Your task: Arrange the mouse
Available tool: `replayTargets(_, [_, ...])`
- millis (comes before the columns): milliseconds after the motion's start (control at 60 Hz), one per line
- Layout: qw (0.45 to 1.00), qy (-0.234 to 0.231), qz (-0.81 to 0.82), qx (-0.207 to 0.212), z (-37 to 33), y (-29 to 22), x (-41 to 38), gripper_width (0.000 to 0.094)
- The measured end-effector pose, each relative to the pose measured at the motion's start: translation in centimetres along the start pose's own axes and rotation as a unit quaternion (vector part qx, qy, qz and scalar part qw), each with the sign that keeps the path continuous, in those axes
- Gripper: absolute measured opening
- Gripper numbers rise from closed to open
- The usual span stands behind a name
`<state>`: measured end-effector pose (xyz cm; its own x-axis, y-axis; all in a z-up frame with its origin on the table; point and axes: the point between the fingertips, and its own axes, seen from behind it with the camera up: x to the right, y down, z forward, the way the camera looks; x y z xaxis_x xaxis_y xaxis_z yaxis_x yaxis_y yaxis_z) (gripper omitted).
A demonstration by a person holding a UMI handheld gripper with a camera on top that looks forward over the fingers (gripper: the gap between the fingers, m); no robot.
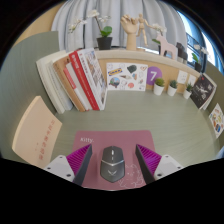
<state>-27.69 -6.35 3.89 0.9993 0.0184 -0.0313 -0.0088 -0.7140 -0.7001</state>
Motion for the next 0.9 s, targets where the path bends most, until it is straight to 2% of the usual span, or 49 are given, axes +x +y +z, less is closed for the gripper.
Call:
replayTargets(233, [0.998, -0.005, -0.006, 0.056, -9.5, -9.0, 0.5, 0.0873])
replayTargets(350, [0.997, 0.007, -0.004, 0.077, -13.9, -11.4, 2.0, 0.087])
replayTargets(567, [0.995, 0.008, -0.012, 0.097, -18.2, -11.8, 4.6, 0.0872])
replayTargets(900, [0.995, 0.007, 0.014, 0.099, -22.2, -9.5, 10.8, 0.0869])
